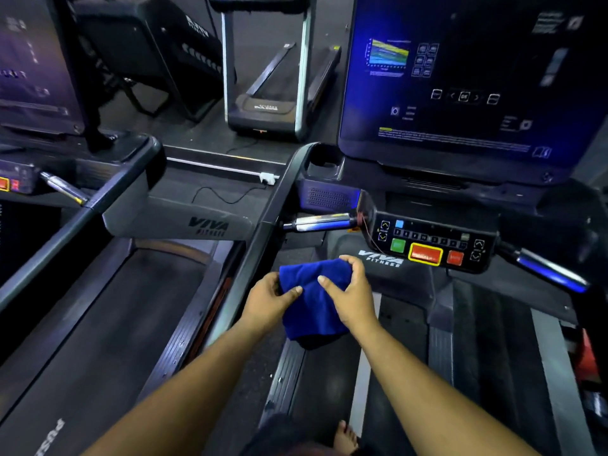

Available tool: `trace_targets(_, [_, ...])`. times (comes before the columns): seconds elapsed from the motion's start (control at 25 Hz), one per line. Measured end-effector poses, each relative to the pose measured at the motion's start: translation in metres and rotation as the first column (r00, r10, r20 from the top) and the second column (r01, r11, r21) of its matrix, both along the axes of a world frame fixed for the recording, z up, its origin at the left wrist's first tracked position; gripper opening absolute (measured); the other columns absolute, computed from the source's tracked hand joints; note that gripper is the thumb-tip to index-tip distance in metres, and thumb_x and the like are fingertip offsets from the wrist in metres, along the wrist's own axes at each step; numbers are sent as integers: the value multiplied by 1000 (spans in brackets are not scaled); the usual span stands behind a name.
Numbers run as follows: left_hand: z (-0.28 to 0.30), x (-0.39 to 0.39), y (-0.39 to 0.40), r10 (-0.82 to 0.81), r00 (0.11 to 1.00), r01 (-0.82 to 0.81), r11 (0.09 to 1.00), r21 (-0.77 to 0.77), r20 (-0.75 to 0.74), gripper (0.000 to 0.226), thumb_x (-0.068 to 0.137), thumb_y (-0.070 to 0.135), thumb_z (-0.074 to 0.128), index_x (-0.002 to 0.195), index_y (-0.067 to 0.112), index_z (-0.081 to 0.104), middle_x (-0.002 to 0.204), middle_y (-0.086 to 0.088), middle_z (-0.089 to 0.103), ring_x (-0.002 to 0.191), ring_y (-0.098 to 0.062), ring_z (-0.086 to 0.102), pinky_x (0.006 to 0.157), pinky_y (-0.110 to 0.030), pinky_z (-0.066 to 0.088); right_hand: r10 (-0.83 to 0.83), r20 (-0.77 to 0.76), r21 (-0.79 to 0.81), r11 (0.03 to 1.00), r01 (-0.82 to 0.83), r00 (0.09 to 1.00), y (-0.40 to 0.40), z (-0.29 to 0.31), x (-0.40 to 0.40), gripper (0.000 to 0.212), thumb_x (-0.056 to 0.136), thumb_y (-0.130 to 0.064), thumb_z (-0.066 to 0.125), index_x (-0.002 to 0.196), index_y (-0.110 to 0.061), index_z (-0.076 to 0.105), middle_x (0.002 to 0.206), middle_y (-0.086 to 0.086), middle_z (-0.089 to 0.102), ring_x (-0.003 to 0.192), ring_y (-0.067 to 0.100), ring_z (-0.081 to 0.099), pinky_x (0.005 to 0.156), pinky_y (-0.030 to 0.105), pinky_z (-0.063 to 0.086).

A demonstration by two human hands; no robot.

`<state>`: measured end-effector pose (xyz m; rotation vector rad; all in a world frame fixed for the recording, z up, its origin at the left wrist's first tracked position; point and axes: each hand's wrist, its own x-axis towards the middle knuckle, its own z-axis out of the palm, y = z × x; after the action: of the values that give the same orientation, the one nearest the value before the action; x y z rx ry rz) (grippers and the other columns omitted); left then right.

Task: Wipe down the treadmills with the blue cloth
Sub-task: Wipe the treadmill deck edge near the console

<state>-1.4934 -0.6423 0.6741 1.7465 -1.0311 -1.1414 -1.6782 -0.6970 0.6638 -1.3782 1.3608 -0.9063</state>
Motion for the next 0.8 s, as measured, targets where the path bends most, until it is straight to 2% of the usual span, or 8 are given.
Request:
trace_targets(0.12, [5,8,-53,9,966,0,999,-34,258,35,71,59,72,96,38,59,94,14,72,88,-6,69,78,-42,59,-37,-115,-115,993,23,993,-48,11,13,58,82,-37,78,130,-26,46,123,-8,59,111,13,58,94,31,49])
trace_targets(0.28, [12,24,-119,33,846,6,997,-71,532,35,80,59,67,93,28,56,80,13,65,81,-14,65,75,-38,52,-81,-308,-265,964,-4,948,-115,25,39,60,87,-34,72,136,-18,42,133,2,51,117,20,54,95,31,44])
trace_targets(0.36, [9,39,-155,14,729,23,999,-45,684,35,85,57,64,89,24,52,84,5,65,92,-24,62,81,-40,44,-196,-526,-365,931,-12,827,-143,23,62,67,88,-32,69,143,-15,36,143,9,43,127,28,49,100,41,43])
trace_targets(0.44, [-5,57,-183,-31,650,35,999,11,759,35,86,55,62,98,22,58,111,-2,64,114,-27,53,91,-45,39,-228,-796,-408,886,-219,561,-158,11,87,75,89,-31,60,153,-13,24,157,14,28,144,34,30,112,58,29])
trace_targets(0.52, [-26,73,-197,-65,619,72,997,26,782,40,88,50,62,115,20,60,136,-2,52,129,-26,43,98,-50,37,-80,-945,-244,817,-523,316,-158,-17,106,83,88,-35,56,156,-11,15,164,14,15,152,32,11,116,66,10])
trace_targets(0.56, [-34,78,-198,-70,623,108,994,4,779,41,90,46,60,121,19,57,143,-2,46,134,-25,39,100,-52,38,-17,-971,-159,789,-594,237,-154,-33,110,89,85,-41,60,156,-9,16,164,13,17,153,30,11,117,66,8])
trace_targets(0.68, [-47,85,-198,-59,730,159,984,-86,681,49,99,36,50,144,21,40,155,0,37,145,-20,31,112,-49,35,44,-988,-59,784,-617,150,-164,-49,111,98,78,-63,62,152,-9,29,152,12,40,143,30,33,117,61,19])
trace_targets(0.8, [-49,96,-204,-176,769,233,972,-13,615,53,102,29,42,153,23,30,164,3,21,152,-18,15,119,-52,24,240,-965,114,754,-647,109,-209,-25,129,86,72,-79,55,129,-15,49,123,7,60,113,28,57,93,48,44])
